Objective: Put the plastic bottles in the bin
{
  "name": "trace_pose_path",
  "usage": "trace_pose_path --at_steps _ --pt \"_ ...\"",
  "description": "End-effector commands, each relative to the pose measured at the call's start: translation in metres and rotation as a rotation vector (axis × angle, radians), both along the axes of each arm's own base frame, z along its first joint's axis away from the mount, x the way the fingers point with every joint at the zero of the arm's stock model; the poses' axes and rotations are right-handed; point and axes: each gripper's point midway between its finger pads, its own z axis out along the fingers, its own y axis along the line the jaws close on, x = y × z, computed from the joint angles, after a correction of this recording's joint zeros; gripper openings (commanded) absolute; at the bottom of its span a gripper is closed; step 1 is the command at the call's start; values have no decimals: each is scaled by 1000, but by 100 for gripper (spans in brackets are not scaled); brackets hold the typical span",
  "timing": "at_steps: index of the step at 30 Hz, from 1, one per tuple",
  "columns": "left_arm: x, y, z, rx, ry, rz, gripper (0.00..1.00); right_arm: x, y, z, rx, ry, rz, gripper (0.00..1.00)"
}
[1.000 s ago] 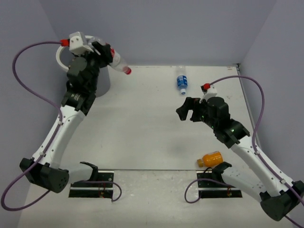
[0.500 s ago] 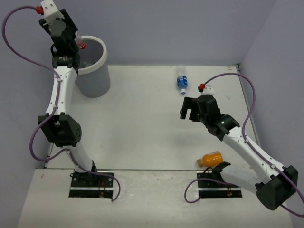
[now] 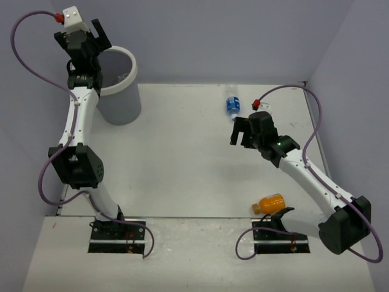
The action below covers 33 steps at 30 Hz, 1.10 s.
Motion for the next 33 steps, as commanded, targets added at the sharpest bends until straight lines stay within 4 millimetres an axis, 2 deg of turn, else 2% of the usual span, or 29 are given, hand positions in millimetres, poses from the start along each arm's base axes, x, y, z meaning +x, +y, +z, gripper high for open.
trace_pose_path --at_steps 1,4,7,8,11,12,14,17,19,20,21,22,23,25,28,30,33 --pt "-37 -42 69 3 -105 -213 100 32 0 28 48 -55 -22 99" --pt "-59 -68 87 -8 -123 -313 100 50 -4 28 68 -51 -23 99" --pt "-71 -103 70 -31 -63 -467 100 67 -2 22 70 -26 -23 99" --pt "-76 -108 64 -52 -50 -484 100 69 -3 21 64 -23 -24 99" --pt "-102 -169 11 -113 36 -670 100 96 4 18 53 -5 -21 99" --pt "-118 -181 5 -103 29 -692 100 103 6 16 55 7 -28 99" --pt "-138 -217 -36 -100 83 -779 100 122 7 3 38 48 -47 99" --pt "-160 -239 -83 -161 140 -841 100 147 7 -13 5 96 -83 99" --pt "-173 -241 -104 -195 154 -854 100 161 7 -9 -1 91 -102 99" --pt "-178 -240 -110 -208 159 -850 100 167 4 -14 -21 101 -123 99" --pt "-182 -239 -115 -218 162 -844 100 174 2 -28 -48 132 -140 99" --pt "-187 -237 -119 -224 165 -840 100 184 1 -29 -60 131 -152 99" --pt "-198 -234 -116 -225 146 -838 100 197 -4 -30 -73 125 -178 99" --pt "-209 -230 -125 -226 147 -830 100 216 -7 -40 -63 140 -211 99" --pt "-222 -218 -128 -219 129 -783 100 235 -12 -52 -41 157 -244 99" --pt "-226 -210 -127 -212 116 -749 100 250 -10 -63 -18 173 -243 99" --pt "-229 -207 -130 -210 116 -736 100 261 1 -78 19 200 -209 99"
